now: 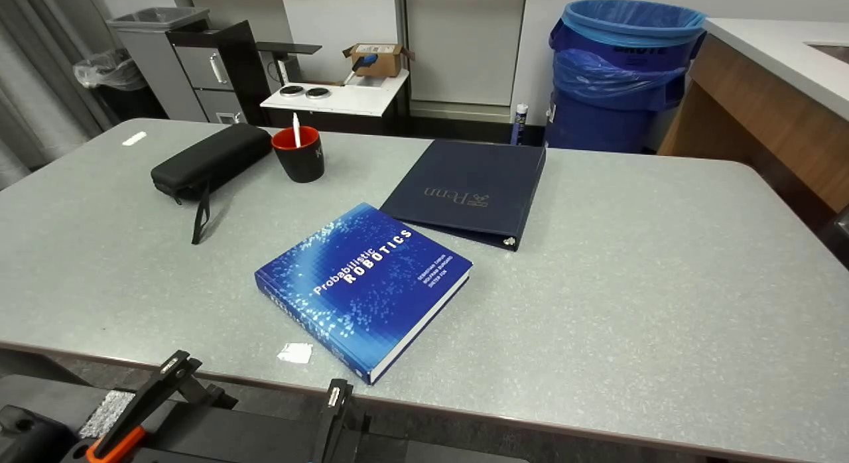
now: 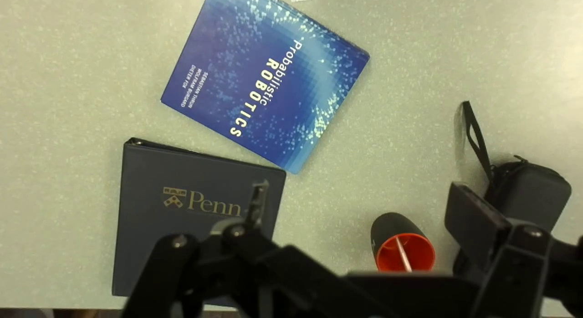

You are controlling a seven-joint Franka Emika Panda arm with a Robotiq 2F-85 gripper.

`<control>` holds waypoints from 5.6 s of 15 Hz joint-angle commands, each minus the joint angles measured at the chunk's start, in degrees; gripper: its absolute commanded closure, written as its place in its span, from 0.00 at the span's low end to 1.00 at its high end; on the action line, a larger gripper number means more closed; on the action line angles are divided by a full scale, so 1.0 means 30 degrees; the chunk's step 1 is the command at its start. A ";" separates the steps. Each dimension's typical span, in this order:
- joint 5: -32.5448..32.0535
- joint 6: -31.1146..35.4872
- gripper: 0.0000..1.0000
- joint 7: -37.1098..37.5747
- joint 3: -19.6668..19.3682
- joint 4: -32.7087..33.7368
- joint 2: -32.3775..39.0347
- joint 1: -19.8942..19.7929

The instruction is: Pick the pen from the cup and put it on the table

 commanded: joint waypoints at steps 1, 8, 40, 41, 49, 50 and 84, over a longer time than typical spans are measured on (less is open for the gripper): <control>0.0002 0.0604 0.00 0.1445 0.0651 0.3661 0.4889 -0.0146; 0.0001 0.0781 0.00 0.1478 0.0711 0.4529 0.6442 0.0027; 0.0063 0.3664 0.00 0.3080 0.0910 1.8927 2.2948 0.2831; 0.0024 0.3716 0.00 0.3211 0.0832 1.9140 2.3231 0.2958; -0.0289 0.3939 0.00 0.3338 0.0351 2.0408 2.4550 0.3454; -0.0287 0.3930 0.05 0.3307 0.0308 2.0444 2.4559 0.3444; 0.0184 -0.7104 1.00 0.3769 -0.0675 2.3451 2.5622 0.1456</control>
